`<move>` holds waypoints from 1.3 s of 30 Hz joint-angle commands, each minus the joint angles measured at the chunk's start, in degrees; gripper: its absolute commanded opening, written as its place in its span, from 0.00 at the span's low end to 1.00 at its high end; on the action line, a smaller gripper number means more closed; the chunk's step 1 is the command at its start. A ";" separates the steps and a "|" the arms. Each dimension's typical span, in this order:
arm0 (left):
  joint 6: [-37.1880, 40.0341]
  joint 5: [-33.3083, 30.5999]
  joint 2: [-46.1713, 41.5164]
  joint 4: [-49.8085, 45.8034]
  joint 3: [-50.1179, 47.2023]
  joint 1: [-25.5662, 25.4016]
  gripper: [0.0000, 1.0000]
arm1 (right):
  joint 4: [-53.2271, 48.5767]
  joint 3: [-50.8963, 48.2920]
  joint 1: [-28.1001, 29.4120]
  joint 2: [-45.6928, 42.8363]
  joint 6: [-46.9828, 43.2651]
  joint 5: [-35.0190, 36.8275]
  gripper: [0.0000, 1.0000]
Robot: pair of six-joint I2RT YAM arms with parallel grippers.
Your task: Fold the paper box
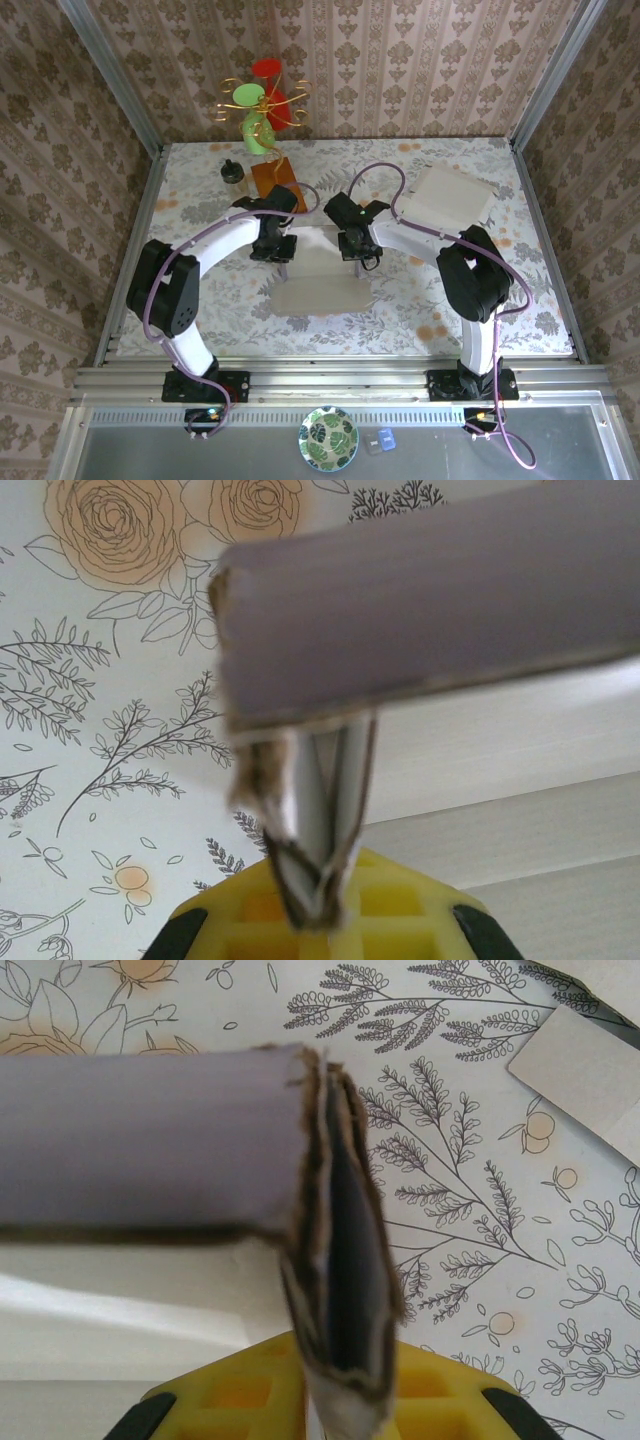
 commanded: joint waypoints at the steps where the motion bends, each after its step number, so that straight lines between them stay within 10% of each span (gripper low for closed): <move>1: -0.87 -2.00 1.25 -3.70 0.47 -0.49 0.00 | -1.17 -0.49 -0.16 1.39 -0.80 0.48 0.17; 27: -0.67 -3.48 2.16 -4.31 2.49 -1.45 0.00 | -10.32 5.13 1.00 5.18 2.08 12.20 0.01; 39: 0.49 -3.44 2.75 -4.41 3.02 -1.46 0.00 | -5.71 4.95 0.38 4.28 0.27 10.90 0.27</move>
